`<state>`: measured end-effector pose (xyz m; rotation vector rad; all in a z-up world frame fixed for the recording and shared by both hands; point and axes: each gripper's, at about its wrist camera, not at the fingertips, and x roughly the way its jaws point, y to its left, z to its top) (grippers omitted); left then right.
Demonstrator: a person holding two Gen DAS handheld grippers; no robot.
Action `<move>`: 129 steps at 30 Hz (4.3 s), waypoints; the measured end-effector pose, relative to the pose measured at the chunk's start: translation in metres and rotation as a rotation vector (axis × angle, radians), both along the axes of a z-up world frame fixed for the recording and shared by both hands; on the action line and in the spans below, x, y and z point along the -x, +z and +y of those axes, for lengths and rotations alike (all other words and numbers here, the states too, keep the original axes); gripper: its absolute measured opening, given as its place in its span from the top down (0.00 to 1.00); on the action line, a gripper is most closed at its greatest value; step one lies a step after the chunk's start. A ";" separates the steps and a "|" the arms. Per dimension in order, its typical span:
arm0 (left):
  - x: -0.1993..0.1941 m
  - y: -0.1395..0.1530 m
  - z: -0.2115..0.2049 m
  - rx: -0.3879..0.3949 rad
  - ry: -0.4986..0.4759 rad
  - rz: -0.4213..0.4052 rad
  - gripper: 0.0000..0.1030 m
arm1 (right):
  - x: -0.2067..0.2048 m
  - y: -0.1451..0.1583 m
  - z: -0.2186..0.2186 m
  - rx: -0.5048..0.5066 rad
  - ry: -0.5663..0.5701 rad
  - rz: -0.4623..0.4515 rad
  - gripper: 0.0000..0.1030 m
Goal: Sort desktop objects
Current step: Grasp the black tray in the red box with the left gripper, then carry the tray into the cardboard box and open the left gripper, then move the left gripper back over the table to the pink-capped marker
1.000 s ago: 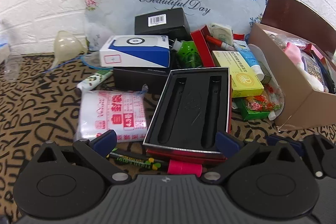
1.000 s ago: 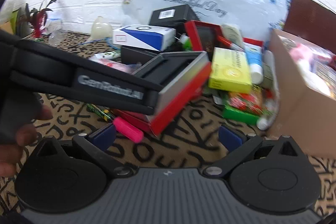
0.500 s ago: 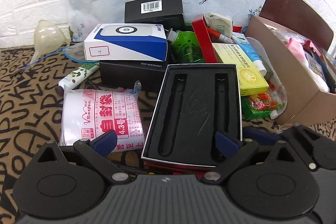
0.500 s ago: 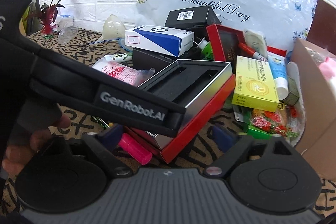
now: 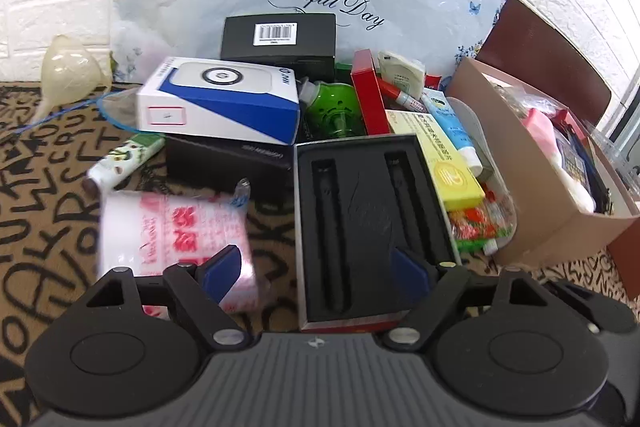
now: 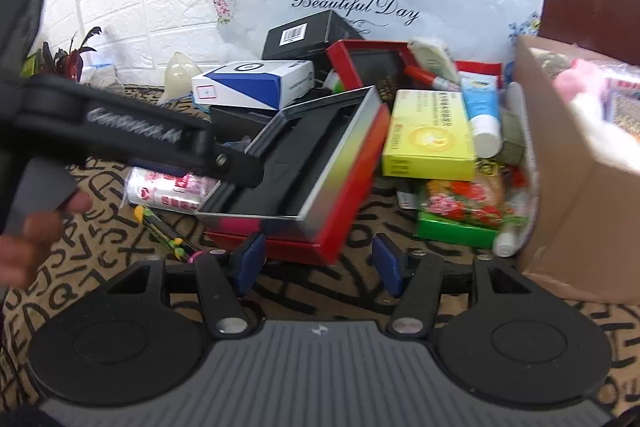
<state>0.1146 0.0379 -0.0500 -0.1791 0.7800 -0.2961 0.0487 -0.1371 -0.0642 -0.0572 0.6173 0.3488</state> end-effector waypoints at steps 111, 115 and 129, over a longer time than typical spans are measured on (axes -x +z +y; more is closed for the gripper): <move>-0.022 0.075 -0.257 0.181 -0.369 -0.235 0.11 | -0.013 0.040 -0.229 0.160 -0.566 -0.360 0.42; -0.001 0.080 -0.233 0.185 -0.352 -0.262 0.06 | 0.009 0.050 -0.218 0.126 -0.558 -0.398 0.12; 0.084 0.033 -0.132 0.151 -0.191 -0.231 0.06 | 0.063 0.040 -0.136 0.096 -0.385 -0.346 0.09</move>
